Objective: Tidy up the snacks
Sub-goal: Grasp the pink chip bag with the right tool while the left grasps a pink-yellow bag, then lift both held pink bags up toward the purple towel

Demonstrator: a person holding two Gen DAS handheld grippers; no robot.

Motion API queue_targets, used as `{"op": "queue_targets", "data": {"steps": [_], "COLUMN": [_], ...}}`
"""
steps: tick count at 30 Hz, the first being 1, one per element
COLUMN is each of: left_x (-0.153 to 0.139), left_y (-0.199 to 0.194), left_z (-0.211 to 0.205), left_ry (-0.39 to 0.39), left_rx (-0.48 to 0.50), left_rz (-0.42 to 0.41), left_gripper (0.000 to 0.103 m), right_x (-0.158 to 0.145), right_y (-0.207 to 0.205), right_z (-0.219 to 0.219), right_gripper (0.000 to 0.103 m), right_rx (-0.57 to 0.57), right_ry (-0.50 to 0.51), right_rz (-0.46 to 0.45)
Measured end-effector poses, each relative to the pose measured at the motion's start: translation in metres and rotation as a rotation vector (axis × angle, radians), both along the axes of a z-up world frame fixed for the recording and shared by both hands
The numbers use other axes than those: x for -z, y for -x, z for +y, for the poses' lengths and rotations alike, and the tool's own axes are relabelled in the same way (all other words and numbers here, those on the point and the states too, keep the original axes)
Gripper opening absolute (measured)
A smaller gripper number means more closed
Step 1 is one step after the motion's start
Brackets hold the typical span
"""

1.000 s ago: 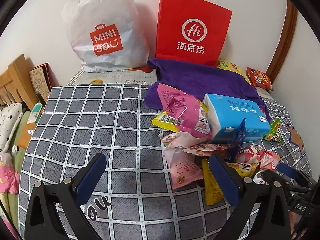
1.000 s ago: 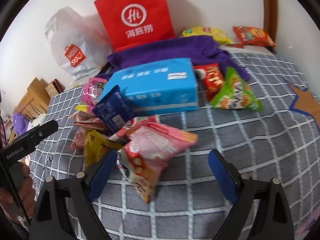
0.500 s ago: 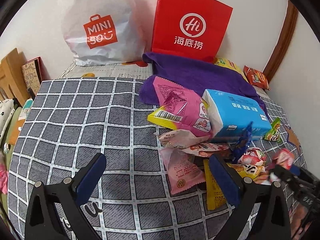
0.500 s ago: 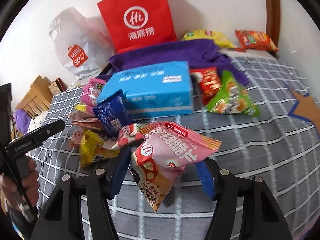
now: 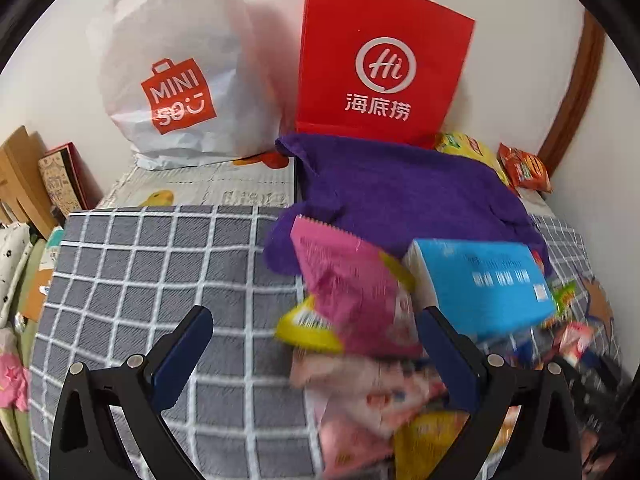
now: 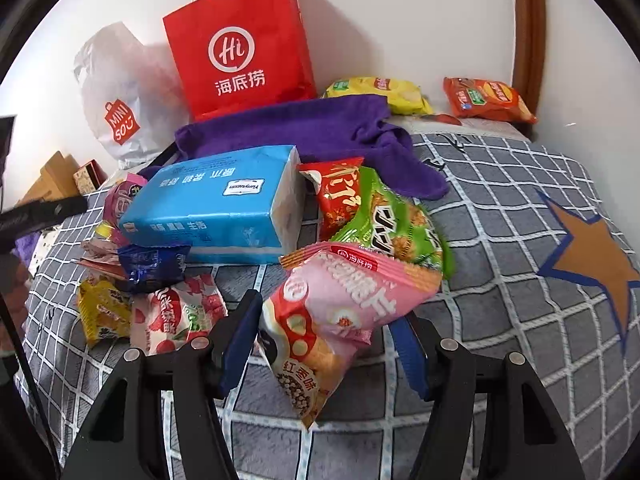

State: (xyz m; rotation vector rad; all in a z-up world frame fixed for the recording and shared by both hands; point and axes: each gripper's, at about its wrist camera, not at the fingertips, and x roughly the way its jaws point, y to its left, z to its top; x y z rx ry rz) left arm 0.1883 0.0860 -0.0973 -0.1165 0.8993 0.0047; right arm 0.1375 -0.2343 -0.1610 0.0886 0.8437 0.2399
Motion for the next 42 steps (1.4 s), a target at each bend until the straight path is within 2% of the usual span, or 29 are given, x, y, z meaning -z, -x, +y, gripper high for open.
{"op": "queue_targets", "data": {"steps": [8, 11, 12, 14, 19, 32, 42], "left_x": [0.025, 0.033, 0.035, 0.035, 0.033, 0.022, 0.017], "left_y": [-0.033, -0.035, -0.035, -0.034, -0.030, -0.027, -0.021], "left_z": [-0.006, -0.006, -0.006, -0.007, -0.007, 0.012, 0.010], "left_ry": [0.054, 0.069, 0.086, 0.095, 0.076, 0.124, 0.132], "left_rx": [0.047, 0.065, 0.072, 0.058, 0.053, -0.016, -0.001], "left_rz": [0.030, 0.038, 0.044, 0.045, 0.016, -0.034, -0.054], "left_gripper": [0.098, 0.090, 0.083, 0.082, 0.076, 0.075, 0.075], "right_x": [0.006, 0.009, 0.011, 0.017, 0.018, 0.020, 0.013], "right_y": [-0.010, -0.014, -0.017, -0.023, -0.024, -0.025, -0.018], "right_z": [0.006, 0.003, 0.002, 0.002, 0.001, -0.001, -0.003], "right_gripper": [0.063, 0.063, 0.063, 0.062, 0.061, 0.061, 0.060], "right_rx": [-0.020, -0.020, -0.027, -0.036, -0.036, -0.038, 0.004], "right_ry": [0.028, -0.001, -0.023, -0.051, -0.069, -0.085, -0.067], "right_rz": [-0.023, -0.002, 0.019, 0.060, 0.057, 0.057, 0.016]}}
